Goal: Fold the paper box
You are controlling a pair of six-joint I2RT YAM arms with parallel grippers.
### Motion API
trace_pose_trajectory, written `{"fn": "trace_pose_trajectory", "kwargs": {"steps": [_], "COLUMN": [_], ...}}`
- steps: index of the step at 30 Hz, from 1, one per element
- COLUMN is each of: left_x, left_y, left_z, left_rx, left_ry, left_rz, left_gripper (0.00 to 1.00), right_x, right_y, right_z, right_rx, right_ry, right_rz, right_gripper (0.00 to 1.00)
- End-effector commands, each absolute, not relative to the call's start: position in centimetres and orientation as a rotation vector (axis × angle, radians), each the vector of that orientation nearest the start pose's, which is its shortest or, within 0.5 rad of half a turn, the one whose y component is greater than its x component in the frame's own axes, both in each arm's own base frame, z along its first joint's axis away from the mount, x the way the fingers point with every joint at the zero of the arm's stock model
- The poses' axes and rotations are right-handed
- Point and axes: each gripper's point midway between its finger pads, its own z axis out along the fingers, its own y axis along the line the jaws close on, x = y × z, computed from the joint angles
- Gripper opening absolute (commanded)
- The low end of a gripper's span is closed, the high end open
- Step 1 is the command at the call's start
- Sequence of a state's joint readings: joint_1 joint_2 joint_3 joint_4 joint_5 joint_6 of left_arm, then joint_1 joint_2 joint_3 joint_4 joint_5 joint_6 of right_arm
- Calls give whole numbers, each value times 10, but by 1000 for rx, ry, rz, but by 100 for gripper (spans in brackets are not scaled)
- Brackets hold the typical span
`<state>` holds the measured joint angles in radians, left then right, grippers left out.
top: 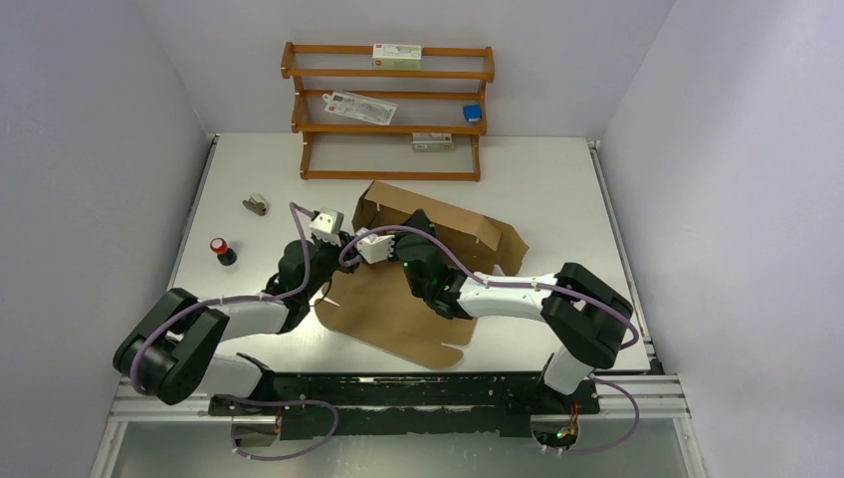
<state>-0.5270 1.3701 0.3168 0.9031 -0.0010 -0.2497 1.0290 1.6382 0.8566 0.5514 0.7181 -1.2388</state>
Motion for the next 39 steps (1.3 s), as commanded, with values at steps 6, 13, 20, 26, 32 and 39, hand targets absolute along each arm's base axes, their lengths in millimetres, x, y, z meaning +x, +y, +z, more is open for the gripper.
{"fn": "trace_pose_trajectory", "kwargs": {"steps": [6, 13, 20, 26, 32, 39], "left_x": [327, 336, 349, 374, 417, 429], "left_y": [-193, -161, -128, -95, -98, -134], "left_z": [149, 182, 217, 218, 174, 149], "left_rx": [266, 244, 225, 140, 151, 281], "left_ry": [1674, 1598, 1510, 1508, 1628, 1664], "left_rz": [-563, -545, -532, -534, -621, -806], "left_gripper": [50, 64, 67, 67, 65, 61], "right_x": [345, 345, 346, 346, 345, 346], "right_y": [292, 293, 293, 294, 296, 297], "right_z": [179, 181, 176, 176, 175, 175], "right_rx": [-1396, -1402, -1417, -1420, -1426, -1431], "right_ry": [1223, 1222, 1226, 1228, 1233, 1236], "right_rz": [-754, -746, -751, -747, -732, -729], "right_gripper": [7, 7, 6, 6, 6, 5]}}
